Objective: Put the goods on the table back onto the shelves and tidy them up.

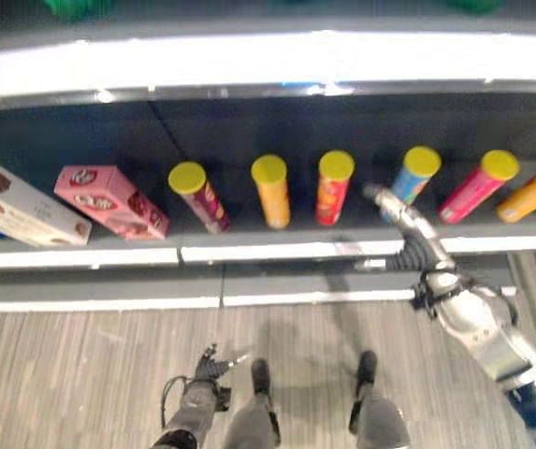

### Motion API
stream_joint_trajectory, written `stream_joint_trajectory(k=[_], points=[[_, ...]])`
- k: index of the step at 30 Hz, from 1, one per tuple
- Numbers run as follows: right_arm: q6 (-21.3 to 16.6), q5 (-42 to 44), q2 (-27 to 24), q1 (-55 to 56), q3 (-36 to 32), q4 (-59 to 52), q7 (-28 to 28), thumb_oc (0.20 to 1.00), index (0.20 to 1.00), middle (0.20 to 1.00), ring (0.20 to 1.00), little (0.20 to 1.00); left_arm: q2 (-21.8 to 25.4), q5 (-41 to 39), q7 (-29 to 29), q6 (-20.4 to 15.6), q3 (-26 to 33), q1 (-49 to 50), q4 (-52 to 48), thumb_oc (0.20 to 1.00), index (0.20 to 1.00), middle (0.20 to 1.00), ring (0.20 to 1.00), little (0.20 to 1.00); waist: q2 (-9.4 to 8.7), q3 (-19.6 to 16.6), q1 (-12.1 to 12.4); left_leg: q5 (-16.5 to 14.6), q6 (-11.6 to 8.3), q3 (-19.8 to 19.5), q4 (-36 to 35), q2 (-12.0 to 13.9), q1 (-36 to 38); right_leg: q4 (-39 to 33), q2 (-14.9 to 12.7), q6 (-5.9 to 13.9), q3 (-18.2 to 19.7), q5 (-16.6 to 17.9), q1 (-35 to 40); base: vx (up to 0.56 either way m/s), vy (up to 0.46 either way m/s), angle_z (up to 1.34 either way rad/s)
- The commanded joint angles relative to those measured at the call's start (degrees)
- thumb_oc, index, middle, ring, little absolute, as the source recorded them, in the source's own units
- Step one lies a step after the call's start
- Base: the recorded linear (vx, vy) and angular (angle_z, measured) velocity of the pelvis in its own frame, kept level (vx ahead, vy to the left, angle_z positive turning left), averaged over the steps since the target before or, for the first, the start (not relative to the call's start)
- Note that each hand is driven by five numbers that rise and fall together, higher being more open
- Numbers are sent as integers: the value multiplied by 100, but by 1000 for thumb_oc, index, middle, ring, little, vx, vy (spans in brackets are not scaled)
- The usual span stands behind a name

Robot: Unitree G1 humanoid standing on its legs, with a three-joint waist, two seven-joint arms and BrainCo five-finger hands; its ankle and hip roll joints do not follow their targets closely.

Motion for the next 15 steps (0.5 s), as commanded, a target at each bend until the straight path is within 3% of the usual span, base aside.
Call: stream_joint_trajectory(k=[1, 3, 6, 7, 8, 9, 15], points=[[-193, 1138, -212, -194, 65, 5, 860, 1000, 1000, 1000, 1000, 1000, 156, 248, -222, -75, -16, -119, 373, 1000, 1000, 1000, 1000, 1000, -65, -281, 107, -669, -182, -201, 30, 313, 242, 631, -517, 393, -77, -891, 235, 70, -46, -15], [-30, 1753, -185, 352, 54, 491, 1366, 1000, 1000, 1000, 1000, 1000, 83, 303, -382, -117, -85, 26, 342, 1000, 1000, 1000, 1000, 1000, -98, -463, 88, -686, -219, -148, 30, 376, 418, 643, -484, 382, -144, -931, 389, 78, -55, -33], [240, 1888, -125, 738, 203, 1511, 1732, 1000, 1000, 1000, 1000, 1000, 47, 397, -595, -115, -203, 157, 346, 1000, 1000, 1000, 1000, 1000, -111, -604, 99, -700, -238, -111, 30, 418, 554, 647, -458, 372, -187, -971, 523, 61, -28, -11], [449, 2066, -343, 865, 75, 1814, 2213, 1000, 1000, 1000, 1000, 1000, 1341, 120, -1678, 40, 316, 194, 698, 1000, 1000, 1000, 1000, 1000, -40, -676, 113, -701, -265, -92, 30, 450, 626, 639, -450, 398, -219, -976, 588, 56, 2, -1], [351, 1917, -46, 964, 27, 2289, 1843, 1000, 1000, 1000, 1000, 1000, 919, 277, -1027, -179, 262, 286, 605, 1000, 1000, 1000, 1000, 1000, -55, -690, 101, -700, -261, -93, 30, 449, 626, 648, -462, 397, -233, -966, 606, 43, -11, -4], [329, 1812, 279, 993, 70, 3101, 1764, 1000, 1000, 1000, 1000, 1000, 670, 458, -932, -214, 112, 452, 480, 1000, 1000, 1000, 1000, 1000, -76, -686, 131, -720, -262, -136, 30, 455, 669, 655, -449, 388, -266, -990, 660, 11, -37, -1], [490, 1581, 1625, 756, -477, 6518, 1011, 1000, 1000, 1000, 1000, 1000, 445, 344, -922, -224, 37, 889, 256, 1000, 1000, 1000, 1000, 1000, -18, -723, 253, -718, -257, -233, 30, 497, 743, 674, -395, 357, -383, -1050, 840, 14, -31, 8]])
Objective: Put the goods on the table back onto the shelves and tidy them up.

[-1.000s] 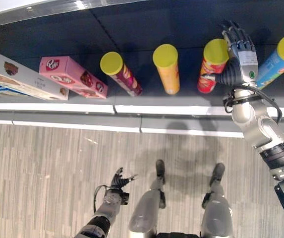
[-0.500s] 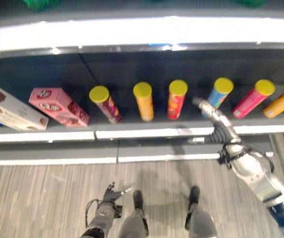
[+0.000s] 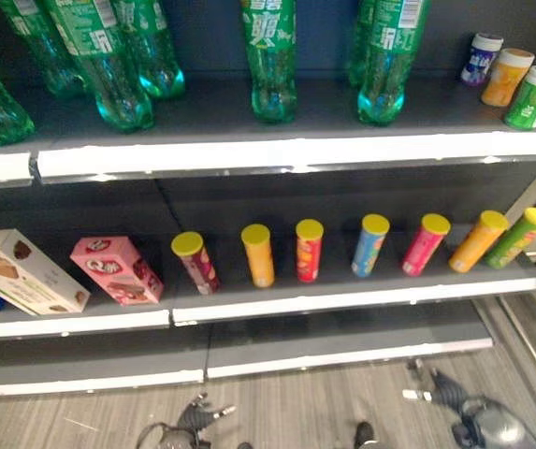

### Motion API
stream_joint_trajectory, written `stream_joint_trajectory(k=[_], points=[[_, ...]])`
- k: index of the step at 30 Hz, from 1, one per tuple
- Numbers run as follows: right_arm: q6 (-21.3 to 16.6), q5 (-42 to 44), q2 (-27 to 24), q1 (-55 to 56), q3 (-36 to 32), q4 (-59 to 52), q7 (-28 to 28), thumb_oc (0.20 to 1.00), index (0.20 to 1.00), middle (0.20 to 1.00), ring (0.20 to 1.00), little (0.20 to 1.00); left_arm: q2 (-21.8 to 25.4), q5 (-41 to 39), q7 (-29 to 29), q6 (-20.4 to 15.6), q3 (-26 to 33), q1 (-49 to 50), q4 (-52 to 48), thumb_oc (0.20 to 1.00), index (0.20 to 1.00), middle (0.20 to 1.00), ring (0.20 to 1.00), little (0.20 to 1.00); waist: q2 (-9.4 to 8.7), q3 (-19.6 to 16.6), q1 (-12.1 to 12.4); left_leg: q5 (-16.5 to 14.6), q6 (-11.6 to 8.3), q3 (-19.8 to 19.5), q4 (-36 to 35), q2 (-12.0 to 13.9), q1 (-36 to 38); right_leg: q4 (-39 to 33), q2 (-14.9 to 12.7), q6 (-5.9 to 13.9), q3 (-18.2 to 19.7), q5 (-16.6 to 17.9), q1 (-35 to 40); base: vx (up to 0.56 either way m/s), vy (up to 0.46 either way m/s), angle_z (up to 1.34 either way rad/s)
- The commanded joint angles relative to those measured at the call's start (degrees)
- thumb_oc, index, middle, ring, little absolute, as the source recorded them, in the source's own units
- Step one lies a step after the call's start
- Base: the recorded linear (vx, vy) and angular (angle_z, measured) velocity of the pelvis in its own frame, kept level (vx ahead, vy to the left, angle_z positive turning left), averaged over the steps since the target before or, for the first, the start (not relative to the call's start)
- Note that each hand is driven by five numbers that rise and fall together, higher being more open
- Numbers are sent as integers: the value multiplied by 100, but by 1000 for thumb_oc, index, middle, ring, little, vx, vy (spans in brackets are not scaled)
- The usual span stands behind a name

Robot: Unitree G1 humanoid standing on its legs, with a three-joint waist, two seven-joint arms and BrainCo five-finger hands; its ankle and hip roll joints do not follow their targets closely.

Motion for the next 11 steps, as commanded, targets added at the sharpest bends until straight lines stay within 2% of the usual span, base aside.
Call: stream_joint_trajectory(k=[1, 6, 11], points=[[-150, -120, 465, -844, -220, 595, -505, 1000, 1000, 1000, 1000, 1000, 267, 137, 5, -141, 85, -532, 216, 1000, 1000, 1000, 1000, 1000, -170, 323, 115, -455, -137, -356, 63, 236, 82, 688, -581, 352, -348, -740, 285, 15, -15, 11], [-103, -205, 809, -1079, -335, 1434, -748, 1000, 1000, 1000, 1000, 1000, 116, 292, 65, -104, 34, -583, 737, 1000, 1000, 1000, 1000, 1000, -134, 290, 115, -472, -144, -353, 63, 256, 145, 648, -549, 343, -365, -743, 357, 8, -6, 3], [-128, -203, 926, -1106, -211, 1329, -807, 1000, 1000, 1000, 1000, 1000, 96, 347, 129, -62, 67, -699, 1075, 1000, 1000, 1000, 1000, 1000, -178, 241, 105, -485, -149, -315, 63, 255, 181, 629, -544, 339, -344, -734, 373, 1, -3, -1]])
